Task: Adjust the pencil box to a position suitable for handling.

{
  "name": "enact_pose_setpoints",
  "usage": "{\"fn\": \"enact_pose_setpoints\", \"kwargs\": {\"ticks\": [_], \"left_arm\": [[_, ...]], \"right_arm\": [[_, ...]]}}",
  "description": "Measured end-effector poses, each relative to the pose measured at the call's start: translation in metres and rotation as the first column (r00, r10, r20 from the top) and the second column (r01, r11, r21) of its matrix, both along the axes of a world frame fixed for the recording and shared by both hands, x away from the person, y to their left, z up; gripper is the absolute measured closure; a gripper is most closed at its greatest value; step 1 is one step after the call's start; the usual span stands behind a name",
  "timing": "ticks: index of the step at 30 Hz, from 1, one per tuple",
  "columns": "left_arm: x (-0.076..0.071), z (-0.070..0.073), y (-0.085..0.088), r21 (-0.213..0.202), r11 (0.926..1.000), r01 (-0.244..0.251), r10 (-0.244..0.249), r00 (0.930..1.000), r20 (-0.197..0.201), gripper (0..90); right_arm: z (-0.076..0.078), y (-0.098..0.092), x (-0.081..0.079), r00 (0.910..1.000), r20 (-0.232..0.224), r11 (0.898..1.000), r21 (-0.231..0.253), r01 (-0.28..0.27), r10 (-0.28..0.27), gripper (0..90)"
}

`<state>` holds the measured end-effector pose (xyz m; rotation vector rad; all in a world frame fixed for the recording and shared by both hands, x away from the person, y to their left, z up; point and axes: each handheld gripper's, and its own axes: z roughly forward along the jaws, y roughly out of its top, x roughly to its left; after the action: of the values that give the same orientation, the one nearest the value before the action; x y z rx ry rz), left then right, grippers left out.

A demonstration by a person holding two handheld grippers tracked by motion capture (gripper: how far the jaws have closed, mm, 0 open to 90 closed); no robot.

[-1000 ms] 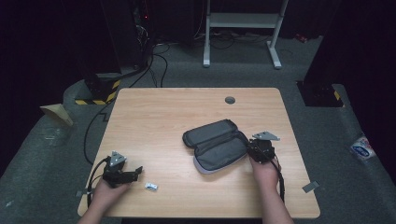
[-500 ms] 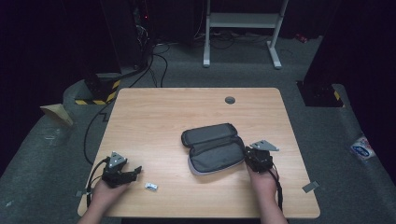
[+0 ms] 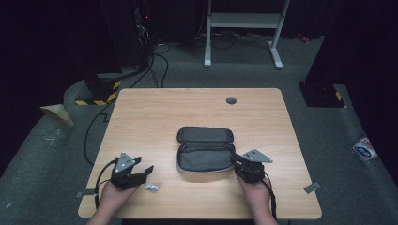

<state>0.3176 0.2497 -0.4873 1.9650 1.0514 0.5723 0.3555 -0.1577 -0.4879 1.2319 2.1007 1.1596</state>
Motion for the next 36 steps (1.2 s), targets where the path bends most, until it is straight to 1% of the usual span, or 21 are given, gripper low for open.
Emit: {"fn": "enact_pose_setpoints", "kwargs": {"ticks": [1,3,4,5,6,7,8,9,10,11,12,14,15,17,18,21,24,26,27,33,36], "left_arm": [[0.000,0.001,-0.005,-0.001,0.9999,0.014,-0.014,0.9999,0.000,36.8],[0.001,0.001,-0.017,-0.011,0.9989,0.045,-0.045,0.9989,-0.013,37.3],[0.002,0.002,-0.024,-0.015,0.9980,0.061,-0.062,0.9979,-0.022,37.5],[0.003,0.002,-0.028,-0.015,0.9975,0.069,-0.069,0.9974,-0.022,37.6],[0.004,0.001,-0.037,-0.042,0.9947,0.094,-0.096,0.9948,-0.036,37.1],[0.005,0.001,-0.042,-0.067,0.9913,0.113,-0.116,0.9920,-0.049,36.6],[0.005,0.001,-0.042,-0.067,0.9913,0.113,-0.116,0.9920,-0.049,35.6],[0.006,0.001,-0.047,-0.079,0.9894,0.122,-0.127,0.9904,-0.054,35.6],[0.007,0.001,-0.057,-0.073,0.9877,0.138,-0.143,0.9880,-0.060,32.8],[0.007,0.001,-0.057,-0.073,0.9877,0.138,-0.143,0.9880,-0.060,32.1],[0.008,0.000,-0.061,-0.072,0.9879,0.138,-0.142,0.9881,-0.059,32.1],[0.010,-0.003,-0.069,-0.069,0.9892,0.130,-0.135,0.9883,-0.071,33.0],[0.011,-0.005,-0.072,-0.067,0.9897,0.127,-0.132,0.9880,-0.080,33.0],[0.012,-0.007,-0.076,-0.060,0.9910,0.119,-0.124,0.9887,-0.084,34.2],[0.013,-0.007,-0.078,-0.053,0.9919,0.116,-0.120,0.9897,-0.078,35.5],[0.015,-0.008,-0.079,-0.059,0.9919,0.113,-0.117,0.9899,-0.079,37.1],[0.017,-0.010,-0.082,-0.052,0.9921,0.114,-0.118,0.9901,-0.076,38.9],[0.018,-0.011,-0.083,-0.044,0.9930,0.110,-0.113,0.9909,-0.074,40.0],[0.019,-0.011,-0.083,-0.042,0.9934,0.107,-0.110,0.9913,-0.073,40.8],[0.020,-0.012,-0.084,-0.037,0.9946,0.097,-0.099,0.9932,-0.061,42.6],[0.020,-0.013,-0.085,-0.047,0.9951,0.087,-0.090,0.9941,-0.061,43.3]], "right_arm": [[0.002,0.001,-0.004,0.9998,0.017,1.000,0.010,-0.009,0.008,70.9],[0.002,0.000,-0.006,0.9996,0.027,1.000,0.009,-0.009,0.009,69.2],[0.002,0.000,-0.008,0.9995,0.032,1.000,0.013,-0.005,0.005,66.2],[0.002,-0.002,-0.010,0.9993,0.038,1.000,0.012,-0.002,0.002,63.2],[0.000,-0.005,-0.012,0.9991,0.041,1.000,0.011,-0.006,0.005,58.2],[-0.001,-0.007,-0.013,0.9993,0.037,1.000,0.016,-0.007,0.006,56.2],[-0.002,-0.008,-0.015,0.9994,0.035,1.000,0.023,-0.005,0.004,54.1],[-0.002,-0.008,-0.015,0.9994,0.035,1.000,0.023,-0.005,0.004,54.1],[-0.005,-0.012,-0.018,0.9996,0.026,0.999,0.040,-0.011,0.010,49.3],[-0.005,-0.012,-0.018,0.9996,0.026,0.999,0.040,-0.011,0.010,49.3],[-0.006,-0.013,-0.019,0.9996,0.023,0.999,0.041,-0.019,0.018,48.9],[-0.010,-0.013,-0.025,0.9992,0.011,0.999,0.032,-0.038,0.038,46.4],[-0.010,-0.013,-0.025,0.9992,0.011,0.999,0.032,-0.038,0.038,46.4],[-0.012,-0.011,-0.027,0.9989,0.007,0.999,0.017,-0.046,0.045,45.4],[-0.014,-0.009,-0.027,0.9986,0.003,0.999,0.007,-0.052,0.052,44.9],[-0.017,-0.006,-0.026,0.9984,-0.001,0.998,0.000,-0.057,0.057,44.7],[-0.019,-0.003,-0.025,0.9982,-0.013,0.998,-0.006,-0.059,0.059,44.7],[-0.020,-0.002,-0.024,0.9981,-0.010,0.998,-0.013,-0.062,0.062,44.6],[-0.021,0.000,-0.023,0.9985,-0.014,0.998,-0.013,-0.053,0.053,44.5],[-0.022,0.001,-0.022,0.9989,-0.008,0.999,-0.015,-0.047,0.047,41.8],[-0.022,-0.001,-0.019,0.9994,-0.006,0.999,-0.011,-0.033,0.033,40.1]]}}
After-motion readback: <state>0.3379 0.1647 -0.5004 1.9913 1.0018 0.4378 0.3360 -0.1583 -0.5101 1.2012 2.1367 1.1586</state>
